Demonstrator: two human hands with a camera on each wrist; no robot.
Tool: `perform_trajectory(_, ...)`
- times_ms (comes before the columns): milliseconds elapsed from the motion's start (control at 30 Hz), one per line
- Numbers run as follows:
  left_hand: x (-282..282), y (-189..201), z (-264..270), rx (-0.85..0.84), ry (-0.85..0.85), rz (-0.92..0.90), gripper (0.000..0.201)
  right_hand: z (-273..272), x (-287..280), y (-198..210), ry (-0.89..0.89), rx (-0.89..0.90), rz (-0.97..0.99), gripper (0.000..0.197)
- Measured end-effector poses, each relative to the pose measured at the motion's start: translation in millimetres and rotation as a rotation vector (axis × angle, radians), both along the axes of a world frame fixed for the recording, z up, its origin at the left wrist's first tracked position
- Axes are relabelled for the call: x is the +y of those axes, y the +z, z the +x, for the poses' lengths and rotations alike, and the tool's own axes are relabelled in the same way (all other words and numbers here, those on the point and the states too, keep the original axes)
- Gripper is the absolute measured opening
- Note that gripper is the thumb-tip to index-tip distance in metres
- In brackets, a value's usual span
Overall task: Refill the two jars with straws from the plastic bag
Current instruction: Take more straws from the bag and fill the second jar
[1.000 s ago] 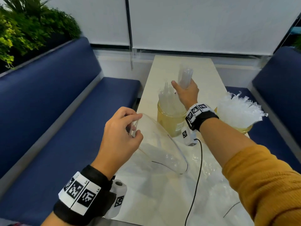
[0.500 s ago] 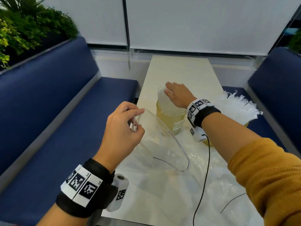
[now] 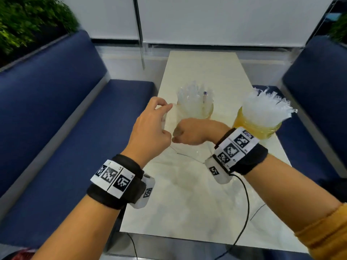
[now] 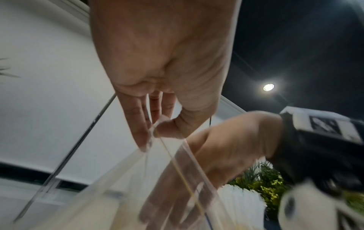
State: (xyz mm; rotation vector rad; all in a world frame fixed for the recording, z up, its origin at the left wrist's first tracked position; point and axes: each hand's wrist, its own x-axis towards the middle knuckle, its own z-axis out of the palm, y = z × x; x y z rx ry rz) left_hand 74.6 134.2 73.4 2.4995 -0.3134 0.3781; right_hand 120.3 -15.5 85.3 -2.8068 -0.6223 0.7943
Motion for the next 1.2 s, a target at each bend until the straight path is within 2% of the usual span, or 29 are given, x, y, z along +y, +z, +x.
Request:
perform_trajectory(100, -6, -11, -5, -0.025, -0.03, -0.012, 0.069, -7, 2, -41, -0.118, -0.177, -0.189, 0.053)
perform_trajectory(167, -10, -18, -9, -0.036, -0.042, 0.0, 0.067, -8, -1, -58, -0.174, -0.148, -0.225, 0.056)
perform_trajectory(267, -17, -26, -15, -0.024, -0.043, -0.005, 0.067, -5, -3, -68, -0.161, -0.084, -0.296, 0.046)
perform_trajectory(433, -18, -31, -20, -0.002, -0.048, -0.029, 0.069, -3, 0, -77, -0.202, 0.055, -0.275, 0.038)
perform_trajectory(533, -15, -28, -23, 0.008, -0.043, 0.011, 0.067, -4, -2, -67, -0.206, 0.063, -0.251, 0.029)
perform_trajectory(633, -16, -28, -27, 0.006, -0.051, 0.095, 0.067, -12, -1, -42, -0.123, -0.095, -0.282, 0.016)
perform_trajectory(700, -19, -32, -28, 0.009, -0.047, 0.176, 0.078, -20, 0, -16, -0.049, -0.171, -0.333, 0.027)
perform_trajectory(800, -25, -36, -27, 0.002, -0.024, 0.263, 0.091, -36, -1, 29, 0.036, -0.223, -0.372, 0.031)
perform_trajectory(867, -26, -35, -24, -0.034, -0.003, 0.28, 0.093, -49, -3, 57, 0.082, -0.245, -0.394, 0.034)
perform_trajectory(967, -28, -35, -19, -0.163, 0.038, 0.245, 0.077, -62, -5, 83, 0.094, -0.31, -0.33, 0.019)
perform_trajectory(1067, -29, -37, -16, -0.301, 0.09, 0.038, 0.049, -63, -3, 90, 0.03, -0.38, -0.192, 0.022)
perform_trajectory(1100, -29, -37, -15, -0.283, 0.108, -0.041, 0.044, -61, -2, 91, 0.008, -0.397, -0.114, 0.022)
perform_trajectory(1200, -23, -35, -8, -0.134, 0.214, -0.272, 0.026, -48, -1, 90, -0.069, -0.466, 0.2, 0.046)
